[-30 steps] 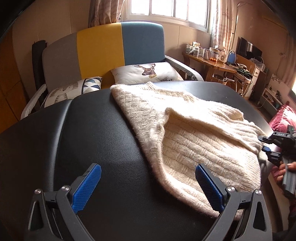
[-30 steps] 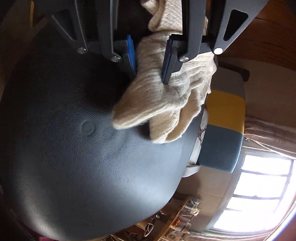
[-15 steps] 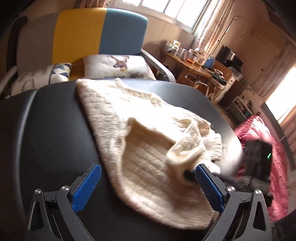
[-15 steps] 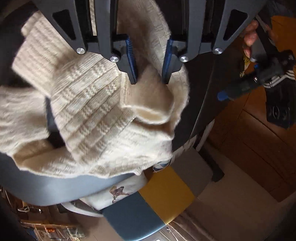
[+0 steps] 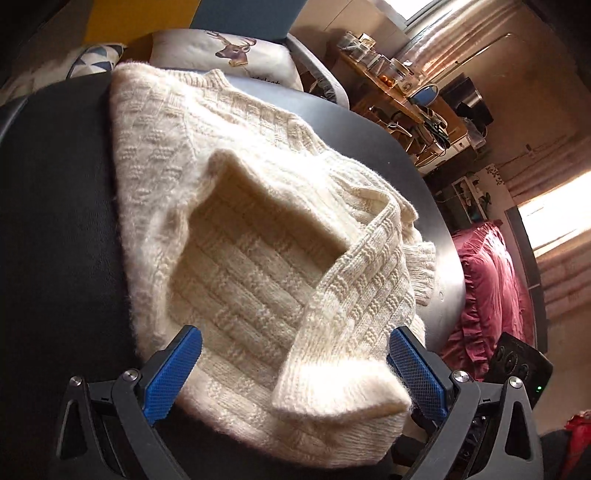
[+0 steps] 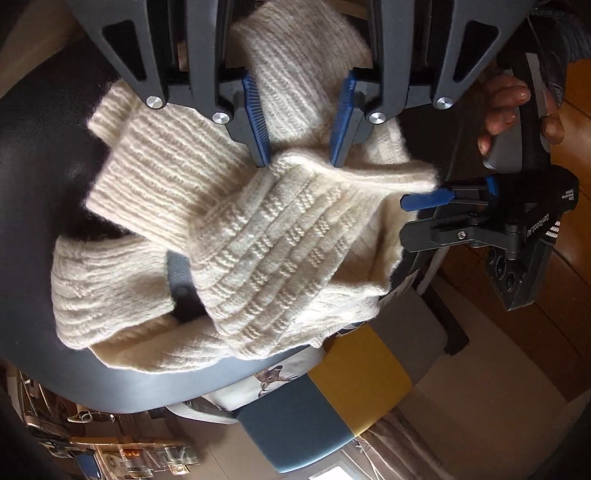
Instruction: Fold clothes
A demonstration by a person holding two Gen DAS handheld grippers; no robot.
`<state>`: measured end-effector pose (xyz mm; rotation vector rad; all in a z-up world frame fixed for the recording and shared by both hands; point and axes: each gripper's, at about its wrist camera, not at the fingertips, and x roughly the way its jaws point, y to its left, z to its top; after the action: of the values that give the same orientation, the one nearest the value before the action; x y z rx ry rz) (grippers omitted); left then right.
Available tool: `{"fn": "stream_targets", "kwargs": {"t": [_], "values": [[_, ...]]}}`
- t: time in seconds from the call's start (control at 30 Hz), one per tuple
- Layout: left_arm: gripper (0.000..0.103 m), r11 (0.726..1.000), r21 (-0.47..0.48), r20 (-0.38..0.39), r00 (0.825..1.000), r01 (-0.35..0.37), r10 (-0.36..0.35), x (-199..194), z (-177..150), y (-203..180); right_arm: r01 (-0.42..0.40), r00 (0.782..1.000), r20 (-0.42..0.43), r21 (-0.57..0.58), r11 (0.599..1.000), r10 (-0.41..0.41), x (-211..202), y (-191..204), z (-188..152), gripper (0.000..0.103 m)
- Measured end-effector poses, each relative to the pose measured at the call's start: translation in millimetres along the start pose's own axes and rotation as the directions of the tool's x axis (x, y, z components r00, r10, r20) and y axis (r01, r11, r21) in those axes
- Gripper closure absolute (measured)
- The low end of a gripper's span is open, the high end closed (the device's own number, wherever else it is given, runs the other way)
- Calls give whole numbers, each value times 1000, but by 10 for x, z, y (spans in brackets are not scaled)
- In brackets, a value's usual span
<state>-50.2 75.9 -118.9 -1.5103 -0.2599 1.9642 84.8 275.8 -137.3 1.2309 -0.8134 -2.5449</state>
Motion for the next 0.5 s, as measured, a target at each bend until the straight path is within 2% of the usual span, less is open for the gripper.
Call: {"fn": "stream_targets", "kwargs": {"t": [0.1,0.2,0.23,0.27,0.4,0.43,0.47,0.5], "values": [[1,999,-19,-23,999,30,-31,51,-1,21,-23,1000,11,16,1000,23,43,-41,12,69],[1,1000,-10,-60,998,-16,15,172,41,9,-39,999,16,19,999,39,57,-74,2,69],[1,999,-35,-66,998,9,-11,168,52,49,-47,999,18,24,999,47,62,-93,-4,69],[1,996,-69,-63,996,62,-67,140,49,109,-54,998,21,28,998,54,66,-109,-5,69],[4,978,-152,-74,985,143,-155,99,77,252,-66,997,33,34,997,65,99,-129,-19,69],[13,972,-164,-68,981,170,-183,90,70,250,-66,997,36,32,997,65,108,-128,-24,69],[30,965,-175,-63,976,197,-211,82,62,248,-67,997,40,30,997,66,110,-127,-31,69],[39,963,-166,-75,972,210,-225,76,63,203,-67,997,42,28,997,65,131,-128,-18,69]]}}
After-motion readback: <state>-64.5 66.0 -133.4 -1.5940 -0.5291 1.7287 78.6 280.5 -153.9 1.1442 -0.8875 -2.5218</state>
